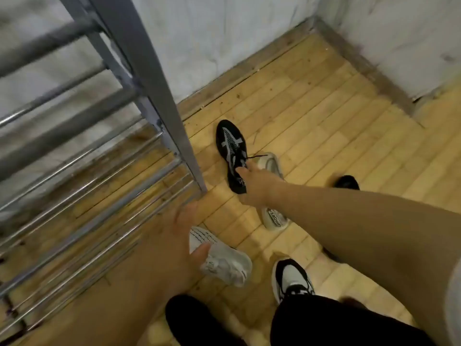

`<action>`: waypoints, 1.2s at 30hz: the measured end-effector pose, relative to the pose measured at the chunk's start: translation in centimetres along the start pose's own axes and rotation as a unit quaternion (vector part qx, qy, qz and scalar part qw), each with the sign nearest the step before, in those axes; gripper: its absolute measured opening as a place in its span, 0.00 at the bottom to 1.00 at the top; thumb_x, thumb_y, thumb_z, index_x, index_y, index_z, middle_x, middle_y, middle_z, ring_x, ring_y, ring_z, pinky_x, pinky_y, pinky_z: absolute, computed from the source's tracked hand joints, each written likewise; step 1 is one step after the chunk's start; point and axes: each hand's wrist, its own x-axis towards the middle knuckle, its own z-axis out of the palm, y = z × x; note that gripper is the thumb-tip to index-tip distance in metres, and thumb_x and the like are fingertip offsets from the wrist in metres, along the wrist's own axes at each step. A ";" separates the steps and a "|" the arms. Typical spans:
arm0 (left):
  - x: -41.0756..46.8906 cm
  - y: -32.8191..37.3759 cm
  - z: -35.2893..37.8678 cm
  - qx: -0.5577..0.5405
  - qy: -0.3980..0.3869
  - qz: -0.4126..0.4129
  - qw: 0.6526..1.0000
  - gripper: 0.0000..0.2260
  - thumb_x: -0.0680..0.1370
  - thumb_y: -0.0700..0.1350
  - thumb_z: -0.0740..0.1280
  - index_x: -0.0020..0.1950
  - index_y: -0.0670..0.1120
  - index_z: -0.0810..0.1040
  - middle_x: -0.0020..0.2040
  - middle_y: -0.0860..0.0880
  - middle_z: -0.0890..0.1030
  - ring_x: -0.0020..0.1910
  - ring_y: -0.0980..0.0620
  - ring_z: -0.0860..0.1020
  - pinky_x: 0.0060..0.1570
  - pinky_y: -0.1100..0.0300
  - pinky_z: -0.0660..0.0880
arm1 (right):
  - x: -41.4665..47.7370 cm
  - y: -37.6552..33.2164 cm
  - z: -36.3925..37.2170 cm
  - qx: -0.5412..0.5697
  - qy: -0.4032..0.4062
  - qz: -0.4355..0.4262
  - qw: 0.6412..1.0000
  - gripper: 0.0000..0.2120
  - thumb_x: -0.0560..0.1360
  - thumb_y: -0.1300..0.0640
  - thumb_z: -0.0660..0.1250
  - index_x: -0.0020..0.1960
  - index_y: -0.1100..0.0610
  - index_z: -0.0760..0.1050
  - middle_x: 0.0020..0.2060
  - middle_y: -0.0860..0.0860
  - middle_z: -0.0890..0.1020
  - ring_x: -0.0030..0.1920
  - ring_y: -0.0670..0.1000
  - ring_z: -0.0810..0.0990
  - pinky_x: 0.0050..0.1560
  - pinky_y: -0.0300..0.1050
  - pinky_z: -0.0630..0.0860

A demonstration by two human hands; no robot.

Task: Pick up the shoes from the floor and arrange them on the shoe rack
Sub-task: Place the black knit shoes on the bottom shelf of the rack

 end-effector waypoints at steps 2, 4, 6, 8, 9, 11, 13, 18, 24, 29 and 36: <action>0.6 -2.3 2.2 -0.006 0.023 -0.010 1.000 0.34 0.76 0.66 0.63 0.78 0.58 0.55 0.71 0.55 0.66 0.70 0.50 0.68 0.63 0.55 0.69 | 2.5 -0.3 1.1 -0.060 -0.007 -0.013 0.998 0.41 0.77 0.44 0.66 0.83 0.46 0.48 0.81 0.55 0.52 0.68 0.65 0.73 0.54 0.58 0.80; 0.8 -4.5 4.1 0.006 0.017 -0.039 0.999 0.35 0.76 0.66 0.63 0.79 0.56 0.55 0.72 0.54 0.66 0.70 0.51 0.67 0.63 0.56 0.67 | 5.2 -0.4 2.5 -0.117 -0.011 -0.014 0.993 0.36 0.79 0.48 0.65 0.82 0.47 0.53 0.75 0.58 0.62 0.64 0.64 0.75 0.49 0.54 0.79; 0.3 -5.9 5.6 -0.005 0.025 -0.074 0.997 0.36 0.78 0.64 0.64 0.81 0.55 0.53 0.77 0.54 0.61 0.75 0.52 0.62 0.70 0.56 0.63 | 6.0 -1.0 3.4 -0.150 0.018 -0.018 0.988 0.25 0.81 0.53 0.63 0.77 0.52 0.64 0.65 0.58 0.72 0.59 0.62 0.78 0.45 0.53 0.76; -1.2 -7.3 5.8 -0.020 0.036 -0.089 0.995 0.37 0.78 0.64 0.65 0.82 0.58 0.52 0.80 0.55 0.59 0.77 0.52 0.61 0.73 0.55 0.62 | 5.3 -2.0 3.7 -0.152 0.040 -0.028 0.987 0.17 0.82 0.57 0.62 0.70 0.55 0.73 0.59 0.58 0.79 0.56 0.61 0.80 0.47 0.53 0.77; -2.3 -7.6 5.6 -0.048 0.050 -0.086 0.994 0.38 0.77 0.65 0.67 0.82 0.59 0.53 0.80 0.55 0.60 0.77 0.52 0.63 0.73 0.54 0.64 | 4.2 -2.7 3.2 -0.144 0.049 -0.030 0.988 0.15 0.82 0.58 0.62 0.67 0.56 0.76 0.57 0.57 0.81 0.55 0.60 0.81 0.49 0.53 0.79; -5.2 -7.4 4.4 -0.105 0.076 -0.096 0.987 0.40 0.75 0.63 0.70 0.82 0.60 0.54 0.79 0.55 0.63 0.75 0.52 0.67 0.71 0.53 0.68 | 0.7 -4.2 1.6 -0.158 0.020 -0.032 0.987 0.13 0.82 0.58 0.63 0.65 0.57 0.79 0.58 0.57 0.82 0.55 0.59 0.81 0.50 0.48 0.78; -9.2 -6.5 2.5 -0.137 0.108 -0.102 0.979 0.40 0.75 0.60 0.72 0.82 0.57 0.55 0.76 0.57 0.64 0.74 0.51 0.68 0.70 0.56 0.67 | -4.6 -6.4 -1.0 -0.216 -0.027 -0.063 0.974 0.12 0.83 0.58 0.64 0.64 0.56 0.78 0.60 0.55 0.81 0.52 0.56 0.80 0.46 0.46 0.78; -20.4 -4.8 -2.8 -0.052 0.084 -0.070 0.993 0.41 0.76 0.66 0.68 0.82 0.60 0.49 0.82 0.54 0.58 0.78 0.53 0.62 0.71 0.61 0.60 | -19.6 -13.8 -6.2 -0.254 -0.022 -0.238 0.937 0.15 0.82 0.56 0.67 0.68 0.47 0.78 0.63 0.48 0.79 0.60 0.52 0.78 0.54 0.46 0.75; -30.3 -4.2 -4.6 -0.094 0.144 -0.015 0.985 0.35 0.77 0.64 0.67 0.81 0.63 0.55 0.79 0.61 0.59 0.77 0.59 0.60 0.73 0.62 0.58 | -32.5 -21.8 -8.1 -0.142 0.067 -0.391 0.907 0.17 0.79 0.57 0.70 0.64 0.41 0.79 0.56 0.35 0.80 0.53 0.34 0.77 0.54 0.33 0.73; -33.6 -6.2 -3.7 -0.143 0.180 0.009 0.973 0.20 0.79 0.55 0.70 0.71 0.64 0.74 0.66 0.67 0.74 0.65 0.65 0.72 0.64 0.63 0.69 | -35.9 -23.7 -5.9 -0.079 0.219 -0.466 0.854 0.15 0.78 0.60 0.72 0.58 0.41 0.82 0.45 0.26 0.74 0.49 0.26 0.73 0.47 0.24 0.67; -32.7 -8.0 -2.9 -0.095 0.134 0.022 0.986 0.25 0.80 0.53 0.71 0.76 0.60 0.69 0.66 0.59 0.76 0.63 0.58 0.74 0.57 0.63 0.69 | -35.5 -24.4 -4.2 -0.047 0.262 -0.463 0.846 0.13 0.79 0.58 0.72 0.56 0.41 0.83 0.47 0.32 0.78 0.51 0.35 0.77 0.48 0.28 0.70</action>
